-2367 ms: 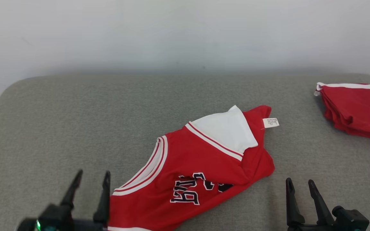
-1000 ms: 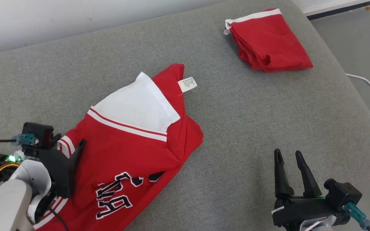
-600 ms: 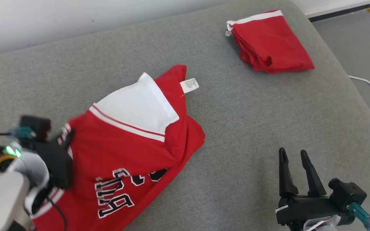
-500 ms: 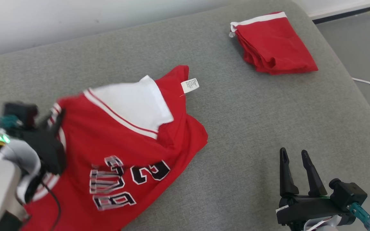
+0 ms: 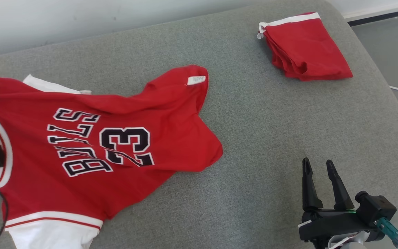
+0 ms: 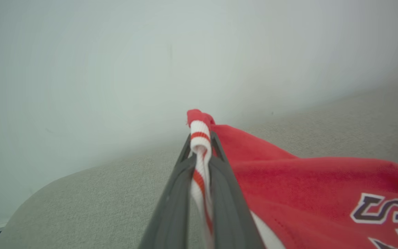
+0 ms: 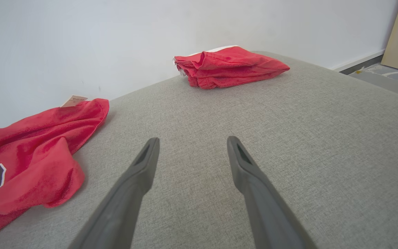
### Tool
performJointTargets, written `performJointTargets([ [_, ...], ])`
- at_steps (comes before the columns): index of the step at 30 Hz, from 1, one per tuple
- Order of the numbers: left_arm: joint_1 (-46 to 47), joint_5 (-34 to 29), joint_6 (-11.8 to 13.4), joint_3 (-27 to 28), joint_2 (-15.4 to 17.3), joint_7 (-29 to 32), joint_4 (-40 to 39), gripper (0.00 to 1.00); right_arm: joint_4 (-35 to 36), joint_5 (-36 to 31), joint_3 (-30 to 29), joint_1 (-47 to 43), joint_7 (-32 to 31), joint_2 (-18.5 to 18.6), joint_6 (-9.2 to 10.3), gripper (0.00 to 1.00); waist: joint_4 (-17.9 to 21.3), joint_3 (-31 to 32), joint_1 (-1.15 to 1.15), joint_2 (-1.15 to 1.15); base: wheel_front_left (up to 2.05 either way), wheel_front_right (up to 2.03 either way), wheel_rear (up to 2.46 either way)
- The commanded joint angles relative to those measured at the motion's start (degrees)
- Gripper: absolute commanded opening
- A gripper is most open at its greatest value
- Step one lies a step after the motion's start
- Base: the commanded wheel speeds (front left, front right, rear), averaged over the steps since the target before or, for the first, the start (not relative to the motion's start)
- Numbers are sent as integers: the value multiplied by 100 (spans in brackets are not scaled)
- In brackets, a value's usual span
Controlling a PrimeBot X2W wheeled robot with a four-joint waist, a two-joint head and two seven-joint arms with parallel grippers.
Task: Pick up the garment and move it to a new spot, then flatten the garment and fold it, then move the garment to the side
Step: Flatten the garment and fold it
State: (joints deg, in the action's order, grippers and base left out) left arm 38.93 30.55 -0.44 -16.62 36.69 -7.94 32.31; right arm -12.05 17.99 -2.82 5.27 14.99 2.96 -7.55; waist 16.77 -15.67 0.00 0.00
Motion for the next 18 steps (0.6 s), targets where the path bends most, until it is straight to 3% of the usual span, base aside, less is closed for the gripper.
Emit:
performJointTargets([
  [1,65,-90,19,18,50,-70,38,0,15,-48,-5,17,25,-19,15,100,3,-5,0,0,0,0,0],
  [8,146,-300,24,-215,-70,-316,720,0,-18,-151,-8,22,25,-19,15,100,-20,46,0,0,0,0,0],
  [9,163,-324,-15,-269,-107,-326,806,27,-26,-159,-5,13,25,-19,15,100,-29,64,0,0,0,0,0],
  [10,208,-354,-23,-284,-140,-394,848,100,-32,-165,-12,1,25,-19,15,100,-46,92,0,0,0,0,0],
  [18,120,-261,-68,-112,-412,-709,663,100,-57,-222,-110,-160,25,-17,15,100,-344,463,0,0,0,0,0],
])
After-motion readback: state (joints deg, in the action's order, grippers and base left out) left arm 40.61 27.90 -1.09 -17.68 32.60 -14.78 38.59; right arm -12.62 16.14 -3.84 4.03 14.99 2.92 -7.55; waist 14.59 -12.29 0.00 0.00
